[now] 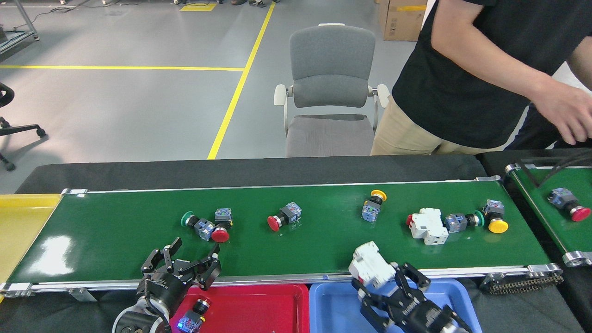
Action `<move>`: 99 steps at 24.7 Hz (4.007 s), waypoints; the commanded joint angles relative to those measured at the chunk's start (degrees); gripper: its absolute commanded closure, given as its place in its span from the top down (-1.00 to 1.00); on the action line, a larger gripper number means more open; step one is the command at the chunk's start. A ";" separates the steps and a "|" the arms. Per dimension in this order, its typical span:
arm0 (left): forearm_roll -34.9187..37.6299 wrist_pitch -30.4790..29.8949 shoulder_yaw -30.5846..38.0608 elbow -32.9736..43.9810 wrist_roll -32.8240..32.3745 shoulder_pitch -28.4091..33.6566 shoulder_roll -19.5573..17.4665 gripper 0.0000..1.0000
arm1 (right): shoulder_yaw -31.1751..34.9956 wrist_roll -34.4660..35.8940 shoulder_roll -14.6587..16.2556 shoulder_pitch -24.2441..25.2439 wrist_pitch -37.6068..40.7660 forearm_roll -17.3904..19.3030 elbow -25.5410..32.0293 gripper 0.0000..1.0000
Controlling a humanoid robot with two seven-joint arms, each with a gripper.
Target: Pick switch part from conveyor to tray
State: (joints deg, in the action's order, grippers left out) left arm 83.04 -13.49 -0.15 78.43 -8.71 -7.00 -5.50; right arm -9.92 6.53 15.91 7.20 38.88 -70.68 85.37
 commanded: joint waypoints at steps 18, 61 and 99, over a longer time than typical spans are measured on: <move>0.02 8.48 0.67 -14.79 2.03 -11.81 -1.97 0.99 | 1.21 0.42 -16.09 -0.78 -44.41 -1.83 3.83 0.97; -1.21 -13.41 16.23 14.47 6.07 15.53 -2.50 1.00 | -5.11 -8.90 -3.34 -2.28 -21.30 0.10 14.64 -0.83; -0.51 -18.15 3.66 -39.31 14.34 -23.58 -14.10 1.00 | -12.85 -6.00 -21.36 -23.28 -54.52 -4.56 -13.22 0.97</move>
State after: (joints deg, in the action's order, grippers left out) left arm 82.47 -32.27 3.53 39.19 4.52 -29.29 -19.04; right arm -22.27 0.39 -4.72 -15.06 -16.26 -75.41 72.46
